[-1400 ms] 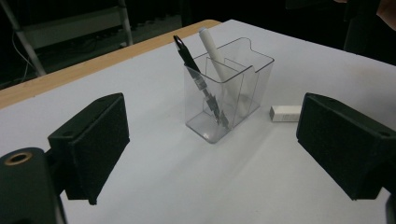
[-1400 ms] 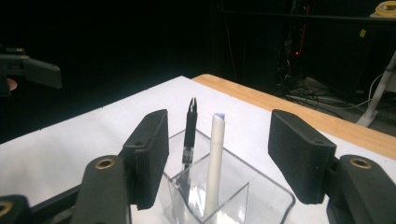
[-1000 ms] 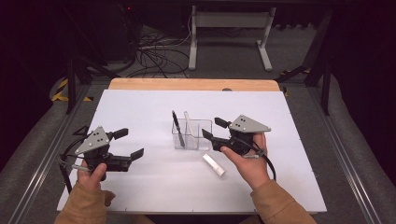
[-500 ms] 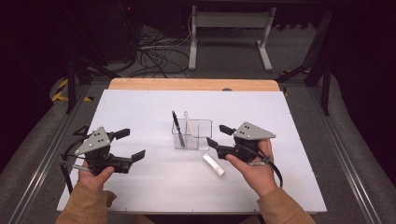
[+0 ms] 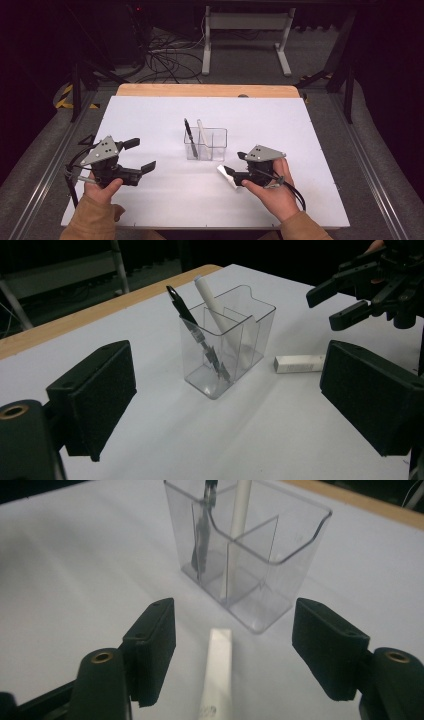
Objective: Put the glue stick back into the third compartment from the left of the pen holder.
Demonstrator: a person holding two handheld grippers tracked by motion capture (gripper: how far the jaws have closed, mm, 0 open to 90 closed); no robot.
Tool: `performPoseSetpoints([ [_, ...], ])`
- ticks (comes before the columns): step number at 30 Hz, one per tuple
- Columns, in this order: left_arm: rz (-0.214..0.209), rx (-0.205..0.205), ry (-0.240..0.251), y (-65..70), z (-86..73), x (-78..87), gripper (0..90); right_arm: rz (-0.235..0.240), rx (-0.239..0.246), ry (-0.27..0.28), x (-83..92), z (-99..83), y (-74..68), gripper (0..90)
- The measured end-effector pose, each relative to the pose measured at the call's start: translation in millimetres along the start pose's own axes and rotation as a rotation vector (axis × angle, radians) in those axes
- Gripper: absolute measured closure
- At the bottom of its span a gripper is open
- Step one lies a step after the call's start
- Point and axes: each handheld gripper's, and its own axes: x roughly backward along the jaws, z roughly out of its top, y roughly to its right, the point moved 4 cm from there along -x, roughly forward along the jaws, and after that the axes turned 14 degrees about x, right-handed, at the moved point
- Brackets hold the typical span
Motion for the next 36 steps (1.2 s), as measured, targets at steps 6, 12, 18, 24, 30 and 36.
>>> performPoseSetpoints([
  [6,0.001,-0.001,-0.001,0.3,0.1,0.0,8.6,0.024,0.006,-0.090,-7.6,-13.8,-6.0,34.0],
  [12,0.018,0.022,0.017,2.3,1.3,-1.4,8.6,0.032,0.006,-0.178,-14.2,-27.1,-11.4,33.9],
  [18,0.017,0.003,0.005,2.7,1.1,-1.7,9.6,0.045,-0.008,-0.250,-19.2,-40.4,-15.6,34.6],
  [24,0.019,-0.001,-0.002,2.3,0.9,-1.5,10.4,0.051,0.011,-0.270,-21.8,-46.6,-21.1,37.3],
  [30,0.022,-0.004,-0.001,1.9,0.9,-1.4,10.7,0.058,0.026,-0.277,-23.0,-49.8,-24.3,42.8],
  [36,0.022,-0.001,0.001,2.0,0.9,-1.0,10.9,0.063,0.022,-0.276,-23.6,-49.9,-26.5,58.9],
])
